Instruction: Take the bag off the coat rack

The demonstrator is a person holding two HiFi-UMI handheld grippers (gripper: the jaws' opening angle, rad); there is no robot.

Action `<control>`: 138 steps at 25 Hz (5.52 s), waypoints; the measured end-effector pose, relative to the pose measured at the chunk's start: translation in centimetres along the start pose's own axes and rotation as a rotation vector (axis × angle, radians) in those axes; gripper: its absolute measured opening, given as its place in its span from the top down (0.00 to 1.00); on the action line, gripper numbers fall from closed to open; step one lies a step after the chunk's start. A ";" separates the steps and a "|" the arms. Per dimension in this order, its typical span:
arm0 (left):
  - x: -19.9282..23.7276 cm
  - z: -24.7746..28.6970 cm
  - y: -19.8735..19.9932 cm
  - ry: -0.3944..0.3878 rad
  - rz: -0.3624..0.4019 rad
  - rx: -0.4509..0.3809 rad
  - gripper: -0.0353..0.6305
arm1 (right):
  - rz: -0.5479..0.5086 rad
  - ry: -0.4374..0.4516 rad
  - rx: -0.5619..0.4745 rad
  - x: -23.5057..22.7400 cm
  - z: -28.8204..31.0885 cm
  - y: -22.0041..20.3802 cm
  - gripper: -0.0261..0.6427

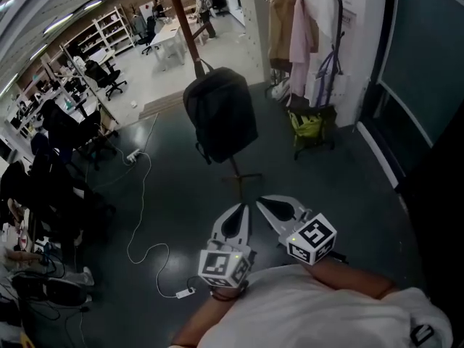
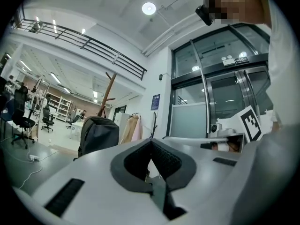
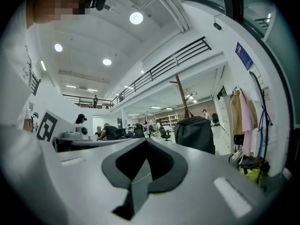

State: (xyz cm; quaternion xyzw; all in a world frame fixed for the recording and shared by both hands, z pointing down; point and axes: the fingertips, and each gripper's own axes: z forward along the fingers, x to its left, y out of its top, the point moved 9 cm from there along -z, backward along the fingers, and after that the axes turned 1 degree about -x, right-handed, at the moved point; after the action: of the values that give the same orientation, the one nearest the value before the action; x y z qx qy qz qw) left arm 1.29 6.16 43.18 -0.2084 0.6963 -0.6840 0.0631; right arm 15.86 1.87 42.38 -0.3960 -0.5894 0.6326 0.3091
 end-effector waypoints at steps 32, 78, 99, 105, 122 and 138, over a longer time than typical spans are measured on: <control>19.7 23.4 2.8 -0.005 -0.016 0.002 0.94 | 0.034 -0.053 0.028 -19.5 20.5 2.2 0.95; 44.4 37.4 12.0 0.089 0.030 -0.061 0.94 | -0.343 0.015 0.121 -38.9 53.2 13.0 0.92; 46.3 38.1 11.2 0.144 0.007 -0.052 0.94 | -0.339 0.051 0.134 -40.3 55.3 12.7 0.93; 46.0 36.5 11.3 0.144 0.010 -0.064 0.94 | -0.324 0.010 0.089 -39.2 53.6 13.3 0.93; 44.5 29.0 11.4 0.071 -0.011 -0.080 0.94 | -0.209 -0.119 -0.027 -32.3 46.2 13.7 0.93; 38.0 24.8 10.1 -0.021 -0.016 -0.029 0.94 | -0.068 -0.166 -0.073 -26.5 36.7 9.3 0.93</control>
State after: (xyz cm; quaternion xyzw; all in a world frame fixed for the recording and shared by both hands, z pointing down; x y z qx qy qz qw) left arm -25.87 -31.32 39.38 -0.2222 0.7036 -0.6721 0.0618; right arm -2.10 -40.35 36.45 -0.3330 -0.6488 0.6305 0.2659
